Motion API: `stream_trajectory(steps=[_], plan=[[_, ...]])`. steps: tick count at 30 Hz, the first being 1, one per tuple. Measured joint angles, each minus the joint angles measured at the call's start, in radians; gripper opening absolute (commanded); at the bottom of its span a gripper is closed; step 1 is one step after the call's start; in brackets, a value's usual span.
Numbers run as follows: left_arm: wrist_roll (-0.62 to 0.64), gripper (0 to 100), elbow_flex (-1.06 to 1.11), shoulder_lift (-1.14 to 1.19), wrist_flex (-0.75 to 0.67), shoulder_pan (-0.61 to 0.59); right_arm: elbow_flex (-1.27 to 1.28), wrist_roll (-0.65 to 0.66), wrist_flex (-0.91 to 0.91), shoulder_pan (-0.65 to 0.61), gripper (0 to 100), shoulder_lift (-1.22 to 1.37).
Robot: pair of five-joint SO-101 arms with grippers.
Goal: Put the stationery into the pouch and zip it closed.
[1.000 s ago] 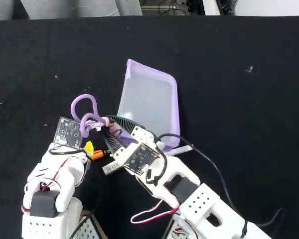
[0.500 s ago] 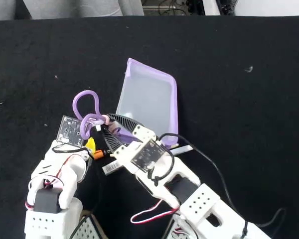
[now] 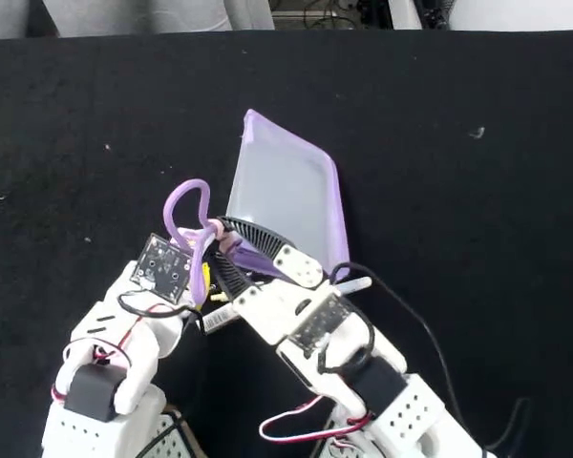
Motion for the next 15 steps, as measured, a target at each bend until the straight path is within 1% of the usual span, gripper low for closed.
stream_trajectory(steps=[1,3,6,10,15], plan=[[-0.005,16,-0.006,0.0,0.0,0.0,0.0,0.0,0.011,0.0,1.1,-0.006],[-0.014,22,-0.025,0.005,0.008,0.0,0.011,0.0,0.015,0.0,1.1,-0.009],[-0.054,30,-0.071,0.0,0.074,0.0,0.011,0.0,0.015,0.0,1.1,-0.005],[-0.074,30,-0.114,0.0,0.137,0.0,0.011,-0.002,0.015,-0.003,1.1,0.057],[-0.074,30,-0.138,0.008,0.144,0.003,0.011,-0.003,0.015,-0.005,1.1,0.103]])
